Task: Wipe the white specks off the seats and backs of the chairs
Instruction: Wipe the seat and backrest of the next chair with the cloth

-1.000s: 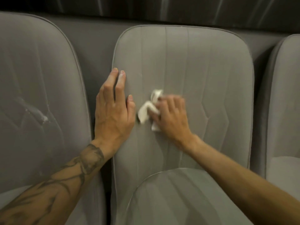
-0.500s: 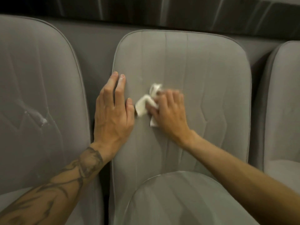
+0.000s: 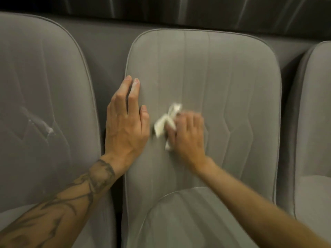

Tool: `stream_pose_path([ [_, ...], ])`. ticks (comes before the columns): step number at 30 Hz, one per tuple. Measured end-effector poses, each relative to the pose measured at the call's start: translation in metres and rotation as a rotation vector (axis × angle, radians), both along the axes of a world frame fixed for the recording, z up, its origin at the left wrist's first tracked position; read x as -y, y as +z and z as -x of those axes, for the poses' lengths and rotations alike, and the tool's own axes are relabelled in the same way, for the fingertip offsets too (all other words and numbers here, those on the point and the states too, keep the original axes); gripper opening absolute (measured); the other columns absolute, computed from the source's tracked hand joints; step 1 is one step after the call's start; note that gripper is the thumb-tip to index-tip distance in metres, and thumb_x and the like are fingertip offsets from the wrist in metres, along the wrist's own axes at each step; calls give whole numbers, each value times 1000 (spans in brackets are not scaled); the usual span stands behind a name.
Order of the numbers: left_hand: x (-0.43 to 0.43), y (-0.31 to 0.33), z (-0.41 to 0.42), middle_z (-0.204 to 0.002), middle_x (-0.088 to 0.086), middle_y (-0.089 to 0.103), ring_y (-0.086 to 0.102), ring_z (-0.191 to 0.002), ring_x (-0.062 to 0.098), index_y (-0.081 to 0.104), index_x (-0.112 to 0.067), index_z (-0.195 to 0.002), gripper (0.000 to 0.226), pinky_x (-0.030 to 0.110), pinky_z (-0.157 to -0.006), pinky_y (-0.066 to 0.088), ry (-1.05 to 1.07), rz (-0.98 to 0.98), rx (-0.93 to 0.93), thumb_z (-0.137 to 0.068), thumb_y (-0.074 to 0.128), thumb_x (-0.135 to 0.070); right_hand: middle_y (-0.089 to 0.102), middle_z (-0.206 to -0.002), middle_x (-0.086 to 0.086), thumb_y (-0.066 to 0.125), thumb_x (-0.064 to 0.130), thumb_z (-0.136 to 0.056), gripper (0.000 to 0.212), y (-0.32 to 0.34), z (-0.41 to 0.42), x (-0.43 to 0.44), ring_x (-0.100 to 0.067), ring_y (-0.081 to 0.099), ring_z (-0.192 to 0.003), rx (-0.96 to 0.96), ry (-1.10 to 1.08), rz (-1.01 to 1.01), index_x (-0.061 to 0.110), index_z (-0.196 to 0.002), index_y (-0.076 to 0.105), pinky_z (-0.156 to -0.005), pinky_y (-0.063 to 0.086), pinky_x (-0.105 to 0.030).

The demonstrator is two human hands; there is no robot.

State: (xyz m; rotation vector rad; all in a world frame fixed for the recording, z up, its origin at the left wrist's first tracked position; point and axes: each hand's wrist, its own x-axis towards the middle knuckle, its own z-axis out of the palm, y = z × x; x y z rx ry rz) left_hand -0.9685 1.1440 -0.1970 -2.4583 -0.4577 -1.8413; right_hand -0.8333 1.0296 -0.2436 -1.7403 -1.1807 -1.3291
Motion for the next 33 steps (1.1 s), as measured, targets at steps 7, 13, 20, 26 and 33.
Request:
stream_pose_path([
  [7,2,1,1,-158,20,38,40,-145,34,39,0,-154,56,42,-121,33,3,5,-7,-101,49,-13,68,-104,-14,50,29,-99,19,-46,-3,23,-33,58,-89,150,37,235,13,-105,59,-79,38,-41],
  [13,3,1,2,-159,20,38,41,-145,33,39,0,-154,55,38,-121,32,-9,21,-5,-101,49,-12,59,-109,-14,49,33,-104,20,16,-8,-12,-32,50,-93,-38,-29,-150,14,-101,54,-81,38,-43],
  [20,-1,-1,0,-160,16,39,42,-145,29,41,-4,-154,54,37,-118,34,-14,29,24,-100,47,-13,61,-101,-13,47,34,-105,23,-90,18,30,-32,52,-88,37,101,268,13,-95,49,-76,39,-43],
  [26,3,7,8,-159,13,42,48,-138,29,43,-4,-154,57,40,-113,39,-4,39,-61,-98,51,-12,61,-97,-21,46,39,-102,40,125,-11,-28,-38,58,-87,-36,-146,-180,3,-97,62,-74,42,-44],
  [33,-51,17,72,-160,14,37,37,-149,30,38,-6,-155,59,50,-126,19,232,-227,-314,-102,45,-30,60,-103,-19,48,39,-102,37,134,33,-41,-35,56,-90,42,37,74,5,-101,62,-76,43,-47],
])
